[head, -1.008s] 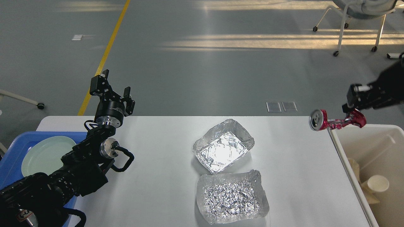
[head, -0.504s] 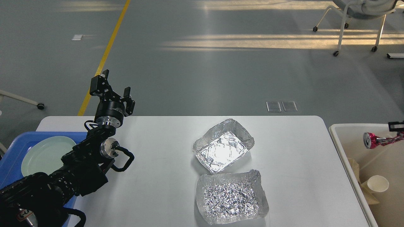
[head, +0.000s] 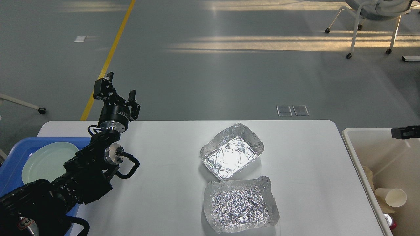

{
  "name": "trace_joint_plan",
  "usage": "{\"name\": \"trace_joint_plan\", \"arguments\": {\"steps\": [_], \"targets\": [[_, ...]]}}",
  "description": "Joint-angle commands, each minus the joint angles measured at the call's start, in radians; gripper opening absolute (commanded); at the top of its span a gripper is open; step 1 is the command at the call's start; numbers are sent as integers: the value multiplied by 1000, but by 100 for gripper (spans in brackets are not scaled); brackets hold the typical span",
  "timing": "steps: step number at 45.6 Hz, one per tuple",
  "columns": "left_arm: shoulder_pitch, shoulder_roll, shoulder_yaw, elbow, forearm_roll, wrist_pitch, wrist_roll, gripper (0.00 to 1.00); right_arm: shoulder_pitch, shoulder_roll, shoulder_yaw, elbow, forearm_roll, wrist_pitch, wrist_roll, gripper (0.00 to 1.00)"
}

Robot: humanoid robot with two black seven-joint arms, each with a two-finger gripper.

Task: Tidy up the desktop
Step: 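Raise the right gripper out of the bin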

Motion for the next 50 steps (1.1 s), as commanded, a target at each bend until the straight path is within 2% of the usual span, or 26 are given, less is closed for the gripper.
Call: {"name": "trace_joint_plan", "arguments": {"steps": [1, 8, 17, 24, 31, 35, 44, 50], "targets": [[0, 0, 0, 0, 0, 0, 0, 100, 121, -12, 3, 143, 1, 12, 2, 100], [0, 0, 0, 0, 0, 0, 0, 100, 343, -88, -3, 451, 1, 71, -3, 100], [0, 0, 0, 0, 0, 0, 0, 100, 652, -129, 5, 749, 21, 343, -32, 100], [0, 0, 0, 0, 0, 0, 0, 100, 866, -121, 6, 832, 182, 626, -37, 100], [0, 0, 0, 0, 0, 0, 0, 100, 1014, -112, 14, 866, 318, 837, -47, 100], [0, 0, 0, 0, 0, 0, 0, 100, 1089, -112, 14, 892, 383, 910, -95, 100], [0, 0, 0, 0, 0, 0, 0, 100, 1196, -114, 14, 898, 554, 910, -231, 100], [0, 0, 0, 0, 0, 0, 0, 100, 1249, -109, 17, 898, 588, 910, -320, 100]]}}
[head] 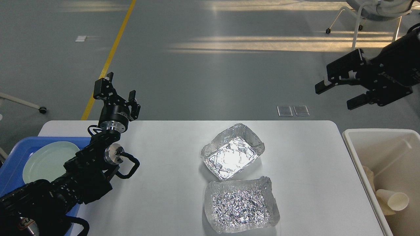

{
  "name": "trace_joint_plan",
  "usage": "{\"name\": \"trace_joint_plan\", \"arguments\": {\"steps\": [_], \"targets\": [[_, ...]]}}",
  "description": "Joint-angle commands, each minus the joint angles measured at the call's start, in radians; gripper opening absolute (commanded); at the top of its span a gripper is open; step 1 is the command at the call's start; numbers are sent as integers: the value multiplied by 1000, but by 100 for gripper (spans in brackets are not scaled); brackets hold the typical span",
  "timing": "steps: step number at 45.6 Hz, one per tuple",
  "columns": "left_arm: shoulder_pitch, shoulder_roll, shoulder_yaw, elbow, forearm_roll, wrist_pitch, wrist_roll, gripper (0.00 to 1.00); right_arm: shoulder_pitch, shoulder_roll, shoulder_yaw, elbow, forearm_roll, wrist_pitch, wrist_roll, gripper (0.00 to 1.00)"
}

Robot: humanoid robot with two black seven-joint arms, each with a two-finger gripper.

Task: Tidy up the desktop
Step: 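Raise the right gripper out of the bin, then lower the right gripper to the edge of the foil tray with crumpled foil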

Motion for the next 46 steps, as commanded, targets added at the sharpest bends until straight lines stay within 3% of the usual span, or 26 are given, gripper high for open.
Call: {"name": "trace_joint_plan", "arguments": {"steps": [1, 5, 11, 14, 35, 46], "targets": [[0, 0, 0, 0, 0, 0, 0, 100, 51, 4, 3, 0, 38, 0, -79, 100], [0, 0, 0, 0, 0, 0, 0, 100, 66, 8, 3, -2, 103, 0, -99, 100], [0, 0, 0, 0, 0, 0, 0, 100, 66, 12, 14, -2, 150, 0, -194, 100], [0, 0, 0, 0, 0, 0, 0, 100, 54, 21, 29, -2, 153, 0, -216, 100], [0, 0, 0, 0, 0, 0, 0, 100, -231, 99, 32, 1, 140, -7, -216, 100], [0, 0, 0, 0, 0, 0, 0, 100, -437, 139, 60, 0, 130, -237, -209, 100]]}}
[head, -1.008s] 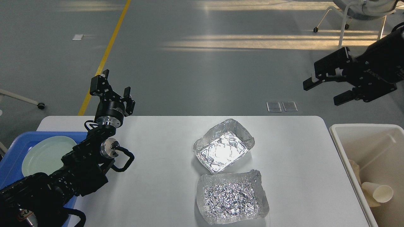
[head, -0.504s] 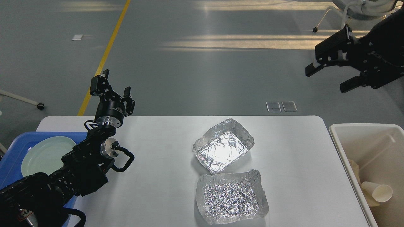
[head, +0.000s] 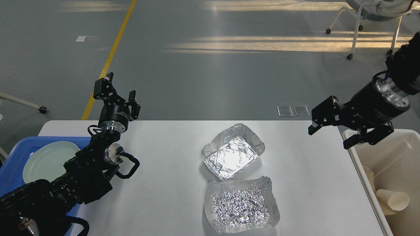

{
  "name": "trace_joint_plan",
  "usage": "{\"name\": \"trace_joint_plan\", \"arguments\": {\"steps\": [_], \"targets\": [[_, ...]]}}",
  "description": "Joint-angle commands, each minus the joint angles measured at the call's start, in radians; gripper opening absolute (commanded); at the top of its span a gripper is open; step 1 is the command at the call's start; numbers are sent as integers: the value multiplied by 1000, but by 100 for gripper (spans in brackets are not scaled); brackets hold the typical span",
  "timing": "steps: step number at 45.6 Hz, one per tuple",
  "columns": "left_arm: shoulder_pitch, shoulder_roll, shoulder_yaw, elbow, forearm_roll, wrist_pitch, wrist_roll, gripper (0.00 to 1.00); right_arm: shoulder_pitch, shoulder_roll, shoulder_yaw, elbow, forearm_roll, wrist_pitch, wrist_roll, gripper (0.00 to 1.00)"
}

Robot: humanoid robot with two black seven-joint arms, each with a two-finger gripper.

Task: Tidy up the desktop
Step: 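Lower the right gripper to the edge of the foil tray with crumpled foil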

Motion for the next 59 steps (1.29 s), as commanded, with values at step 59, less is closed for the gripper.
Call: {"name": "trace_joint_plan", "arguments": {"steps": [59], "targets": [[0, 0, 0, 1, 0, 0, 0, 100, -638, 262, 178, -128, -233, -443, 46, 100]]}}
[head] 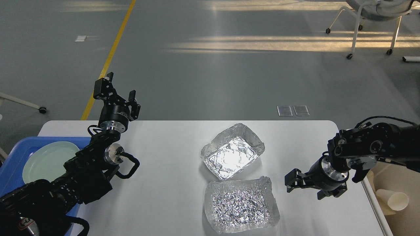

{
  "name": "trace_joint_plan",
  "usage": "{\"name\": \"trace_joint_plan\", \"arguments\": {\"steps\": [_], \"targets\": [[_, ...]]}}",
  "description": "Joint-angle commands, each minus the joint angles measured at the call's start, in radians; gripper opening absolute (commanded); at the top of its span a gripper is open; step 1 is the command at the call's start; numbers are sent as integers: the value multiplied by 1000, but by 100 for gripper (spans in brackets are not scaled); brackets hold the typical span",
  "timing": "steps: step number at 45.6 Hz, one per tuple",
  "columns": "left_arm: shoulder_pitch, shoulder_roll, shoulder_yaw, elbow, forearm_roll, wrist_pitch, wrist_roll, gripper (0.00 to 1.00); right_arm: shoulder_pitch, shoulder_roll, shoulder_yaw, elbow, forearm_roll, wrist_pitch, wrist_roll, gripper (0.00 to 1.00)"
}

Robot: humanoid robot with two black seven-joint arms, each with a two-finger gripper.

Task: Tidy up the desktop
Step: 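Lower the right gripper to the edge of the foil tray with crumpled foil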

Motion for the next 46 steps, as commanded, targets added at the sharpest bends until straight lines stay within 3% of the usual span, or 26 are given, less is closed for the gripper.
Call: {"name": "trace_joint_plan", "arguments": {"steps": [1, 32, 39, 46], "targets": [[0, 0, 0, 0, 0, 0, 0, 100, -25, 22, 22, -1, -18, -32, 4, 100], [0, 0, 0, 0, 0, 0, 0, 100, -121, 84, 104, -23, -36, -45, 30, 100], [0, 0, 0, 0, 0, 0, 0, 100, -166, 130, 115, -89, -36, -45, 44, 92], [0, 0, 0, 0, 0, 0, 0, 100, -198, 170, 115, -135, -36, -45, 48, 72]]}}
